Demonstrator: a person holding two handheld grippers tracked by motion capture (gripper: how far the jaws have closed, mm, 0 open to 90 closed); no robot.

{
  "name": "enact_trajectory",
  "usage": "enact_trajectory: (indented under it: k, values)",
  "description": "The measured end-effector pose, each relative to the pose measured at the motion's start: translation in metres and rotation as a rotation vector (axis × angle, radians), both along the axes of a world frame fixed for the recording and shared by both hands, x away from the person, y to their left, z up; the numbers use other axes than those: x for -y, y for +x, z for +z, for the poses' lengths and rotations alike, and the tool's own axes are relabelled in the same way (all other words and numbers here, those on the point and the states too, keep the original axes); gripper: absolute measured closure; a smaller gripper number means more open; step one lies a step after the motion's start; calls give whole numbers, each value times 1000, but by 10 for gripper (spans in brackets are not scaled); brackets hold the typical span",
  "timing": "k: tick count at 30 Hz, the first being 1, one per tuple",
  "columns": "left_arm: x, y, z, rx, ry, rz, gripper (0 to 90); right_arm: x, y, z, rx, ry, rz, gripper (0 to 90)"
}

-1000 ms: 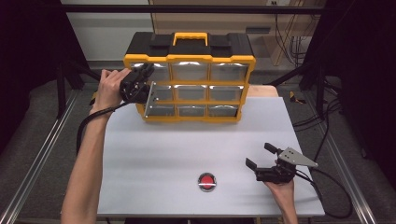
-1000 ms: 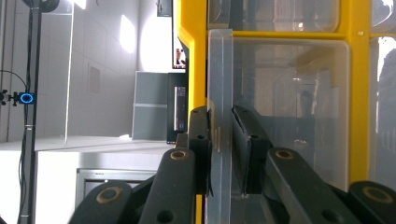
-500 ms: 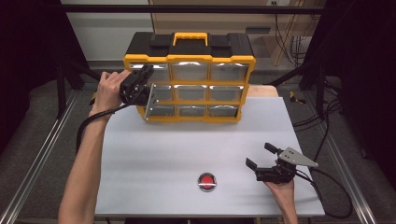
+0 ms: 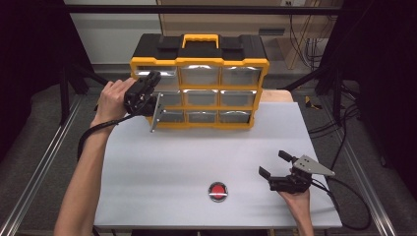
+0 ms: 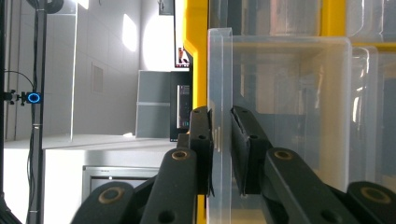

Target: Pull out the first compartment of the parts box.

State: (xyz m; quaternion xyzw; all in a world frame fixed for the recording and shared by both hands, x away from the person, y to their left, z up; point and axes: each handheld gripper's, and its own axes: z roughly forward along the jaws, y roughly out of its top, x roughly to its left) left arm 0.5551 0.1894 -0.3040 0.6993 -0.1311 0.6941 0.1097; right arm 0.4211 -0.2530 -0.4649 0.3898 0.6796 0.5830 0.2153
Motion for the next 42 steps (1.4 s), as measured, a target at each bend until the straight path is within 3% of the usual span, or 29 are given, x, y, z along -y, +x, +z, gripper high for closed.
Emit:
enact_trajectory:
  k: [24,42]
  values:
    - [-2,-27,-2,22,25,-8,787,0,0,0,-3,0,1,5]
    - [-2,-42,-4,30,19,-14,788,-1,0,-1,-5,-6,5,6]
